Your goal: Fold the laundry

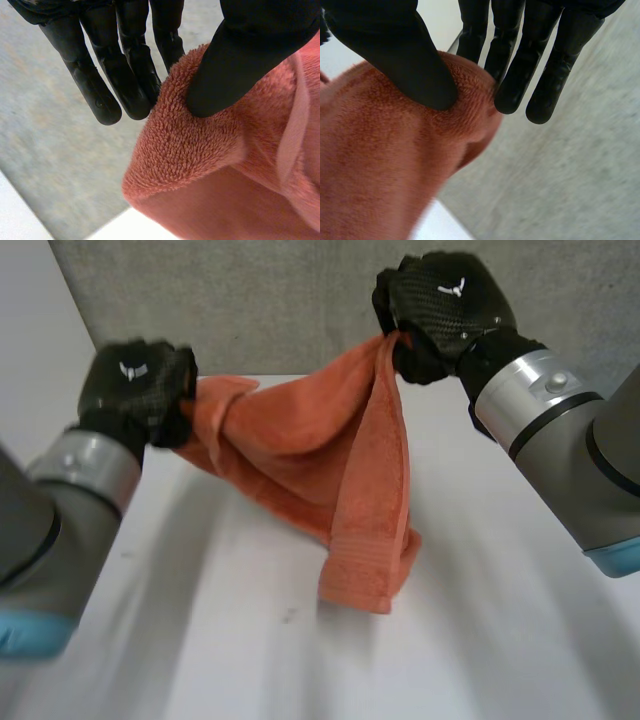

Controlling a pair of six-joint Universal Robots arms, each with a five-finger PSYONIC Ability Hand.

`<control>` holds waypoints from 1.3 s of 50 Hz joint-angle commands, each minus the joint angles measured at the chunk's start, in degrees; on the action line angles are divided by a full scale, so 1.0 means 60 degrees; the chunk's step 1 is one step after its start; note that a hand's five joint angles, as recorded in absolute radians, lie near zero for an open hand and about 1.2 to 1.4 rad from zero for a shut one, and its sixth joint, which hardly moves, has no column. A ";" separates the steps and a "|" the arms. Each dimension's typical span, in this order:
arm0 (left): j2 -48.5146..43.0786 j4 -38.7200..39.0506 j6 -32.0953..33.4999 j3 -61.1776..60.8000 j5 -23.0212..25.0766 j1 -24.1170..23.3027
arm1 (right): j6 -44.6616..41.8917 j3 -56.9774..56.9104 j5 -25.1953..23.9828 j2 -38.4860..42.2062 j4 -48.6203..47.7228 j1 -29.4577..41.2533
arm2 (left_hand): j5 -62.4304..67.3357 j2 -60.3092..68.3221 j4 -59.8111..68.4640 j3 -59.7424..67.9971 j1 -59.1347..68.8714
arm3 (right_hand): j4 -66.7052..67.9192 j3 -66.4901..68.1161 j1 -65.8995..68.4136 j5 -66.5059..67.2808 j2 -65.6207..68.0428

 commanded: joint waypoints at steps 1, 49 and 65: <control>0.1242 -0.0300 -0.0279 -0.3188 0.0054 -0.0762 | -0.0651 0.0594 -0.1115 0.0738 0.1814 -0.0064 | 0.2511 0.1906 0.1920 0.1965 0.3126 | 0.1993 0.2115 0.3991 0.2328 0.2153; -0.5261 -0.3786 -0.0675 0.3313 0.6219 0.0175 | -0.3409 0.2822 -0.3944 -0.0726 0.2857 -0.0415 | -0.8448 -0.9053 -0.9039 -0.8994 -0.7832 | 0.1993 0.2115 0.3991 0.2328 0.2153; -0.5512 -0.0499 -0.1568 0.4494 0.4645 0.0189 | -0.3409 0.1510 -0.3404 0.0677 0.2273 -0.0664 | 0.2511 0.1906 0.1920 0.1965 0.3126 | 0.1993 0.2115 0.3991 0.2328 0.2153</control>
